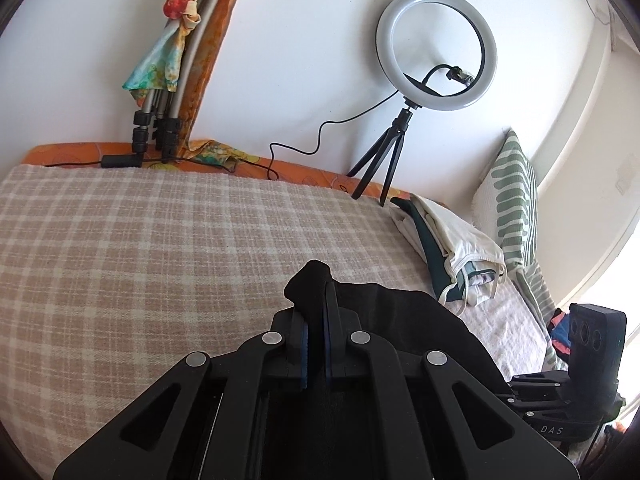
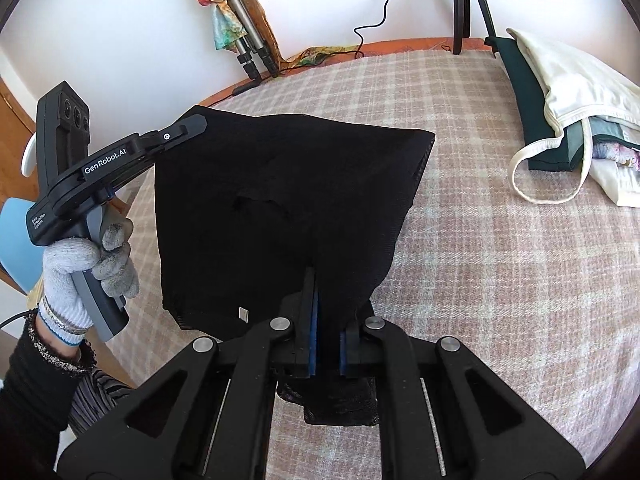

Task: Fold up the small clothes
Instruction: 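Lift the folded T-shirt with both tools and carry it onto the white tote bag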

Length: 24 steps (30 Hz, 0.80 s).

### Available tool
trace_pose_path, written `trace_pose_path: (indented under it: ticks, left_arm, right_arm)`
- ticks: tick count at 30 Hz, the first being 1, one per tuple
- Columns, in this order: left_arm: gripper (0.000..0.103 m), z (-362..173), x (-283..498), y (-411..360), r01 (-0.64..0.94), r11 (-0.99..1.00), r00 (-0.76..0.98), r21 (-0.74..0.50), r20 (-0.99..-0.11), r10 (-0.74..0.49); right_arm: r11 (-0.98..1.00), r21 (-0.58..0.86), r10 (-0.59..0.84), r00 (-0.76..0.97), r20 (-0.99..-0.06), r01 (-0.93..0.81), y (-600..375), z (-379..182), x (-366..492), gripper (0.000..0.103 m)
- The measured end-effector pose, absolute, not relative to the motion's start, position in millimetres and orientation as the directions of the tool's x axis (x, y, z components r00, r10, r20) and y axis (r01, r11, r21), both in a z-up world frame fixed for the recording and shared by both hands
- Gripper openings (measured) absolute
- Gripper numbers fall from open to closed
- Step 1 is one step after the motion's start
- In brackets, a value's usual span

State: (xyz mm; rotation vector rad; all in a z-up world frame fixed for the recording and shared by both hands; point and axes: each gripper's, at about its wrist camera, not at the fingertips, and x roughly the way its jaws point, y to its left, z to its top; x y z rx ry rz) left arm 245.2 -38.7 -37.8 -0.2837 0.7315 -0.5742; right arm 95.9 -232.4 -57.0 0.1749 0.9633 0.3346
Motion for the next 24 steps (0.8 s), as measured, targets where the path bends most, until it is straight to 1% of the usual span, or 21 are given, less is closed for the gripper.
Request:
trace_pose_path:
  ticks: [3,10,24]
  left_arm:
    - [0.004,-27,249,-52,0.415,0.795,0.6,-0.443,-0.523,-0.605]
    - [0.004,-3,260,-106,0.488,0.769,0.584,-0.413,-0.5,-0.639]
    - [0.004,26,304,-244,0.598,0.693,0.523,-0.403,-0.459,-0.718]
  right_arm:
    - [0.943,0.274,0.333,0.551,-0.765,-0.189,-249,-47,91,0.008]
    - [0.957,0.259,0.285,0.613,-0.737,-0.133,-302,-23,89,0.008]
    - [0.99,0.139,0.096,0.691,-0.716,0.006,-432,19,110,0.008]
